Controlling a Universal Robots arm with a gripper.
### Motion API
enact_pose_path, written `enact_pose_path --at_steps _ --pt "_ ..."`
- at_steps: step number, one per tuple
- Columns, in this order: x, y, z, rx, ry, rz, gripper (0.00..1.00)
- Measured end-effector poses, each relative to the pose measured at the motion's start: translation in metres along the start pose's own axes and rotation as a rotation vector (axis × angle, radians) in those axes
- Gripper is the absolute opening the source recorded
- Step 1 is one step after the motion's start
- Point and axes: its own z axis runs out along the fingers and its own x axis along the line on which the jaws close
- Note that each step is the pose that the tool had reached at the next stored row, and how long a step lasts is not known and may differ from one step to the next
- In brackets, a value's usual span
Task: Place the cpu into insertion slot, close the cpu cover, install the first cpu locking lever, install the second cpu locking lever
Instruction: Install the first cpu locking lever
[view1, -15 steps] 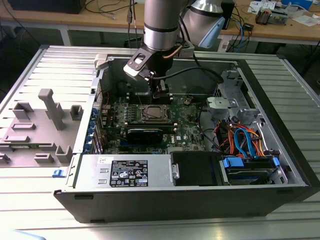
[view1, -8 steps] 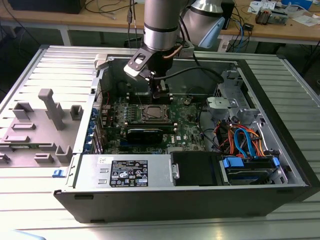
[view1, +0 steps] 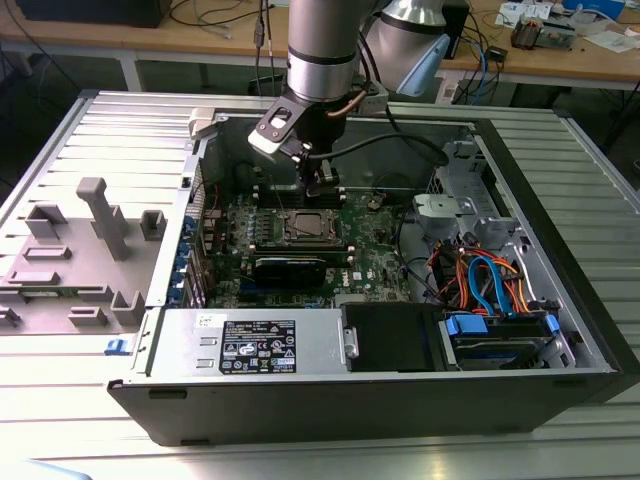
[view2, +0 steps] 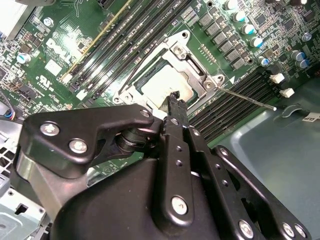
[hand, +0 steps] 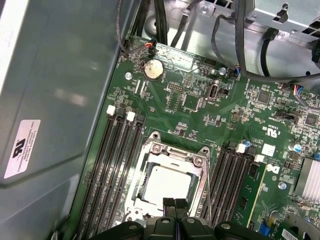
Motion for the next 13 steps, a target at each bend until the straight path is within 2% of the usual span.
enact_pose_path --at_steps 7,13 --pt "0.0000 0.0000 0.0000 -0.0010 -0.0007 -0.024 0.11" --pt "0.0000 0.0000 0.0000 -0.0026 -0.0017 -0.062 0.11"
